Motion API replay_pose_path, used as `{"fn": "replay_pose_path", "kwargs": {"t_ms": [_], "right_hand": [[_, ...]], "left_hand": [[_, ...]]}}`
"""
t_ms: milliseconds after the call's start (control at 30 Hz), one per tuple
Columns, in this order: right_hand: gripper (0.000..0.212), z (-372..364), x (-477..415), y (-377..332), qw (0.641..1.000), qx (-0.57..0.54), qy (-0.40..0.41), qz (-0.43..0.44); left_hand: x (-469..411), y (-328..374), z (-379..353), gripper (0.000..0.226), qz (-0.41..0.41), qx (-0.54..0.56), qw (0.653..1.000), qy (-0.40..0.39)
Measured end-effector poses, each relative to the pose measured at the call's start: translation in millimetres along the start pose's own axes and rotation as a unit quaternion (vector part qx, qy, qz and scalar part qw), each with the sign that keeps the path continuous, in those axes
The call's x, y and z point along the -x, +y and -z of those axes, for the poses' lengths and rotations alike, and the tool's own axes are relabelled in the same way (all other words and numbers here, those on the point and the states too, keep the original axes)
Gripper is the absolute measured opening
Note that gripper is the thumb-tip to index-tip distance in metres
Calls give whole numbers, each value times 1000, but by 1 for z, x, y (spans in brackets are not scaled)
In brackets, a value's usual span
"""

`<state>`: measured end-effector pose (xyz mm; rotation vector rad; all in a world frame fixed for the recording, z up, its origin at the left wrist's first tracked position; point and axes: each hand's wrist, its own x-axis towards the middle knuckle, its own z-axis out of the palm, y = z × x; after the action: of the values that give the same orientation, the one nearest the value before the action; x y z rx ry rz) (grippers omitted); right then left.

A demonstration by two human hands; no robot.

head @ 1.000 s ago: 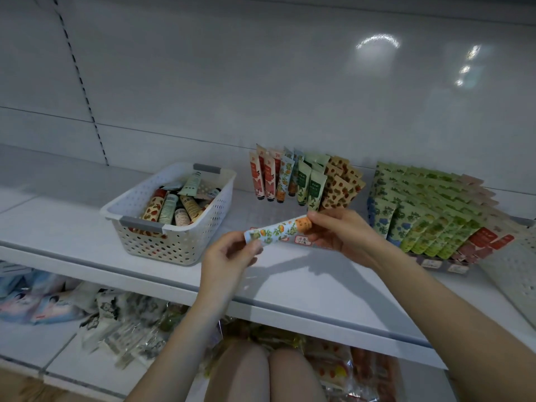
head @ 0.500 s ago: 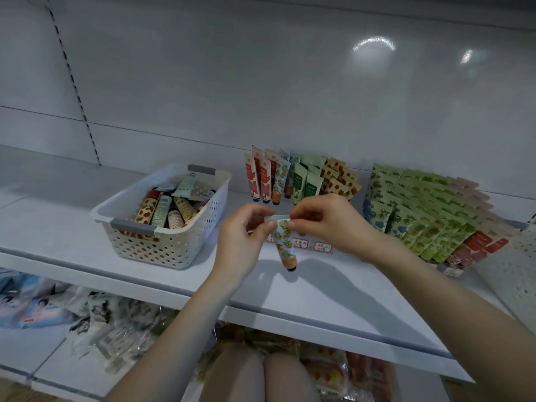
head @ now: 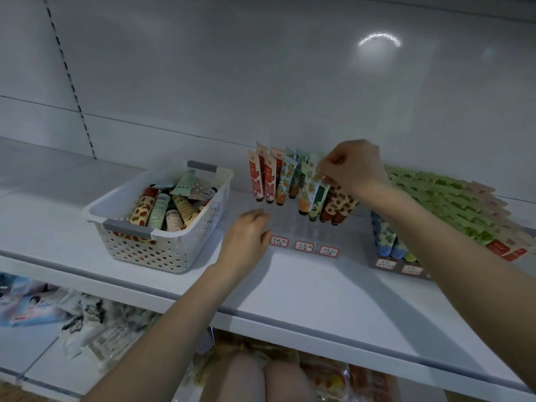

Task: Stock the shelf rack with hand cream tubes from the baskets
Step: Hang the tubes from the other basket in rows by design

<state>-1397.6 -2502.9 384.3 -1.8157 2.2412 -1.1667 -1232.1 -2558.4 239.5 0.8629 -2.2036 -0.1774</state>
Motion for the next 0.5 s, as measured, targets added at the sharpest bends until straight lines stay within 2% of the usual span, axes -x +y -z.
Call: {"fn": "replay_pose_path", "kwargs": {"t_ms": [67, 133, 267, 500], "right_hand": [[19, -5, -12, 0, 1000, 16, 24, 0], [22, -12, -22, 3, 999, 25, 31, -8], [26, -25, -35, 8, 998, 58, 30, -13], [27, -41, -45, 14, 994, 102, 22, -9]], "left_hand": [[-3, -13, -10, 39, -18, -65, 997, -22], [-5, -21, -15, 40, -27, -89, 995, -45], [-4, -32, -21, 35, -39, -102, 992, -61], [2, -36, -26, 30, -44, -67, 996, -24]]}}
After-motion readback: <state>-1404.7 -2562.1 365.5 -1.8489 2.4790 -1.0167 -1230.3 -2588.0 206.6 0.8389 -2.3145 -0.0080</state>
